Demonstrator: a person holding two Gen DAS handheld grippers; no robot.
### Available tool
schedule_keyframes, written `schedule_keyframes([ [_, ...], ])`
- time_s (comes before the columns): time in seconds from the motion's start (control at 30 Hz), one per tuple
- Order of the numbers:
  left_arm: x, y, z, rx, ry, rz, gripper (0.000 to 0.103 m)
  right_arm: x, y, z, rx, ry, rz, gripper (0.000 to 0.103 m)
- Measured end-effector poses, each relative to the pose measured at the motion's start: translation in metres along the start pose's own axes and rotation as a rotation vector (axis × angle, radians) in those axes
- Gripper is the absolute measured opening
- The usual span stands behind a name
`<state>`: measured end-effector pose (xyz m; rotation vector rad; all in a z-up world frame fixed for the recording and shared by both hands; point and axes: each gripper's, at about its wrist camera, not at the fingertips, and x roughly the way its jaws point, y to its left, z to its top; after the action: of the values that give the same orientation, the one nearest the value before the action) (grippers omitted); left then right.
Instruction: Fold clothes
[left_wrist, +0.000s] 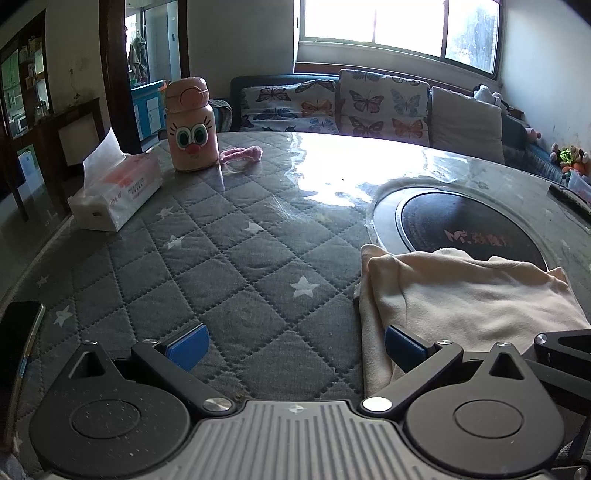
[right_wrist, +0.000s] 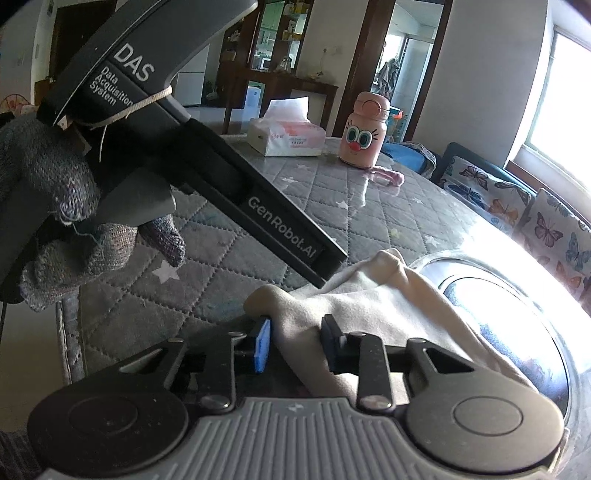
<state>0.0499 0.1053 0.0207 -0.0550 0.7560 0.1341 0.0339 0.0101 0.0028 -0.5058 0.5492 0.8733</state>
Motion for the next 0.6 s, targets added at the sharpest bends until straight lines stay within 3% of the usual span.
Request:
schedule_keyframes([
  [0.27,-0.001,-0.005,0.004,-0.006,-0.001,-0.035,0.103,-0.003,-0.006,0.0,0.04,-0.02,0.014,0.013],
  [0.6,0.014,0.007,0.011,-0.218,0.096,-0.295,0.101,-0.02,-0.032,0.001,0.191,-0.075,0.074,0.009],
])
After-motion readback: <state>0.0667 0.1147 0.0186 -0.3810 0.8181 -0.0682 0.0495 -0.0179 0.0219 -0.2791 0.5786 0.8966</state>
